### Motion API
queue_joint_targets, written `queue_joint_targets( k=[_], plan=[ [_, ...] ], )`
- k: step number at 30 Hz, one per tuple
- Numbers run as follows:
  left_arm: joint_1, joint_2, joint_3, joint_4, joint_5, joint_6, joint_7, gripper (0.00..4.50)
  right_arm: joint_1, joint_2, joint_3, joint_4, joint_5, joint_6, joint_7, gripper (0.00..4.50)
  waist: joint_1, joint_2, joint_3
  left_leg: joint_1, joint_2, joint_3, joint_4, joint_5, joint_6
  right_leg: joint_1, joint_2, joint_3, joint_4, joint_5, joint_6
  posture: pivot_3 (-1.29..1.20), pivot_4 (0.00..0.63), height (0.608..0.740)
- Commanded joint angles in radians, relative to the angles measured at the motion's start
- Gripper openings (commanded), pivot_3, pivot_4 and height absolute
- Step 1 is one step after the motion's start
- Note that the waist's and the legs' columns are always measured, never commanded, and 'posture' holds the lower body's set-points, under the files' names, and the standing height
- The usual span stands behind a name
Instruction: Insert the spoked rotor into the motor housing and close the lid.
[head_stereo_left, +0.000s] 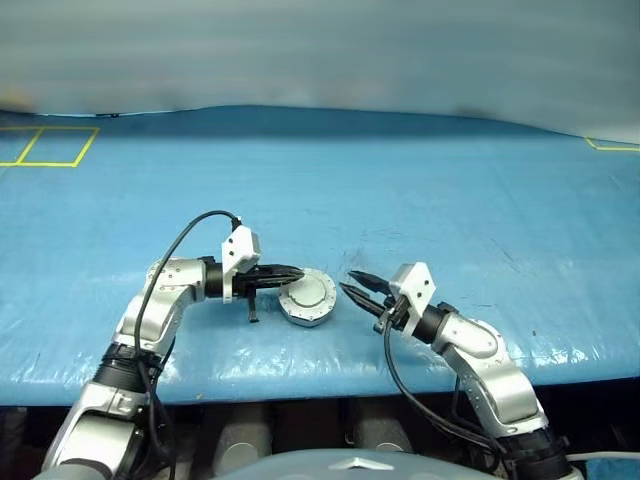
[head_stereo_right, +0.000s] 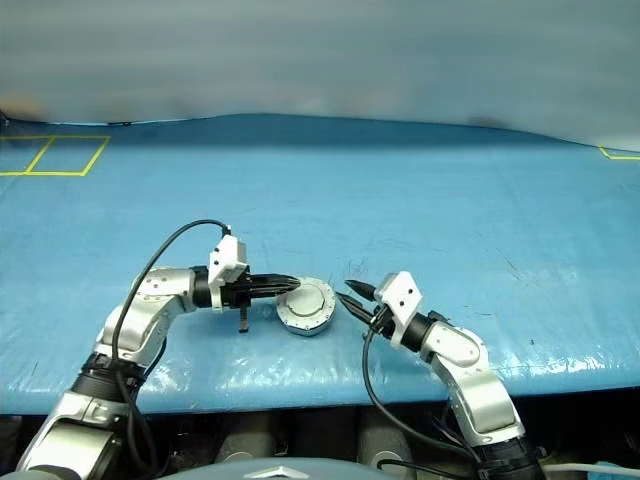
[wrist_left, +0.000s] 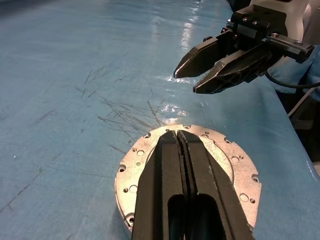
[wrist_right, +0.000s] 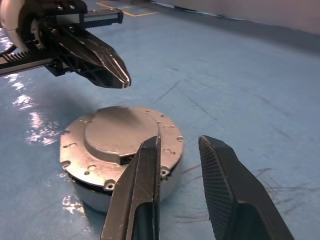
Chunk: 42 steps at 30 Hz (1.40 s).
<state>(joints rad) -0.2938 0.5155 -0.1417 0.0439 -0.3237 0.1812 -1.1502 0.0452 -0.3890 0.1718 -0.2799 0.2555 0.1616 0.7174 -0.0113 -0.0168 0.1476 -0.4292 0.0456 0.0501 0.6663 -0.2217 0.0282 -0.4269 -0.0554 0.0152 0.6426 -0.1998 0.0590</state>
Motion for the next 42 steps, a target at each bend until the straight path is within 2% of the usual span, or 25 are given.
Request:
queue_joint_targets(
  k=[1,5,7,10,16,22,34,37,40,42],
  plan=[
    [0.043,0.011,0.058,-0.027,0.013,-0.081,0.048,0.03,-0.030,-0.011,0.024,-0.011,-0.008,0.009,0.020,1.27,0.000,0.000,0.000,0.000,0.000,0.000,0.000,0.000,0.000,0.000,0.000,0.000,0.000,0.000,0.000,0.00,0.150,0.740],
    [0.133,0.003,0.086,-0.055,0.001,-0.119,0.081,0.03,-0.067,-0.010,0.028,0.001,0.013,0.041,0.040,1.27,0.000,0.000,0.000,0.000,0.000,0.000,0.000,0.000,0.000,-0.001,-0.002,0.000,0.000,0.000,0.000,0.00,0.150,0.740],
    [0.170,-0.008,0.093,-0.060,0.005,-0.177,0.091,0.00,-0.080,-0.016,0.033,0.000,0.026,0.062,0.059,1.61,0.003,0.000,0.000,0.000,0.000,0.000,0.000,0.000,0.000,-0.001,-0.002,0.000,0.000,0.000,0.000,0.00,0.150,0.740],
    [0.212,-0.001,0.080,-0.055,0.047,-0.248,0.105,0.00,-0.100,-0.030,0.048,0.006,0.030,0.083,0.094,2.45,0.004,0.000,0.000,0.000,0.000,0.000,0.000,0.000,0.000,-0.001,-0.003,-0.001,0.000,0.001,-0.001,0.00,0.150,0.740],
    [0.264,-0.023,0.061,-0.041,0.074,-0.342,0.128,0.00,-0.144,-0.037,0.095,0.037,-0.010,0.080,0.118,4.47,0.001,0.000,0.000,0.000,0.000,0.000,0.000,0.000,0.000,-0.001,-0.004,-0.001,0.000,0.001,-0.002,0.00,0.150,0.740],
    [0.282,-0.041,0.045,0.030,0.097,-0.436,0.124,0.00,-0.183,-0.011,0.118,0.098,-0.062,0.042,0.088,4.47,0.001,0.000,0.000,0.000,-0.001,0.001,-0.001,0.000,0.000,-0.001,-0.003,-0.002,0.000,0.002,-0.002,0.00,0.150,0.740],
    [0.314,-0.057,0.056,0.057,0.073,-0.485,0.144,0.00,-0.224,0.067,0.147,0.174,-0.086,0.029,0.072,4.47,0.000,0.000,0.000,0.000,0.000,0.002,-0.001,0.000,0.000,-0.001,-0.003,-0.002,0.000,0.002,-0.003,0.00,0.150,0.740],
    [0.317,-0.059,0.058,0.060,0.071,-0.490,0.152,0.00,-0.227,0.073,0.148,0.188,-0.091,0.025,0.070,3.94,0.000,0.000,0.000,0.000,0.000,0.002,-0.001,0.000,0.000,-0.001,-0.003,-0.002,0.000,0.002,-0.003,0.00,0.150,0.740],
    [0.320,-0.059,0.057,0.064,0.069,-0.493,0.153,0.00,-0.227,0.079,0.151,0.198,-0.089,0.030,0.070,3.02,0.000,0.000,0.000,0.000,0.000,0.002,-0.001,0.000,0.000,-0.002,-0.004,-0.002,0.000,0.002,-0.003,0.00,0.150,0.740],
    [0.323,-0.059,0.058,0.063,0.065,-0.494,0.151,0.00,-0.226,0.081,0.152,0.204,-0.092,0.030,0.069,2.99,0.000,0.000,0.000,0.000,0.000,0.002,-0.001,0.000,0.000,-0.002,-0.004,-0.002,0.000,0.002,-0.003,0.00,0.150,0.740]
  ],
)
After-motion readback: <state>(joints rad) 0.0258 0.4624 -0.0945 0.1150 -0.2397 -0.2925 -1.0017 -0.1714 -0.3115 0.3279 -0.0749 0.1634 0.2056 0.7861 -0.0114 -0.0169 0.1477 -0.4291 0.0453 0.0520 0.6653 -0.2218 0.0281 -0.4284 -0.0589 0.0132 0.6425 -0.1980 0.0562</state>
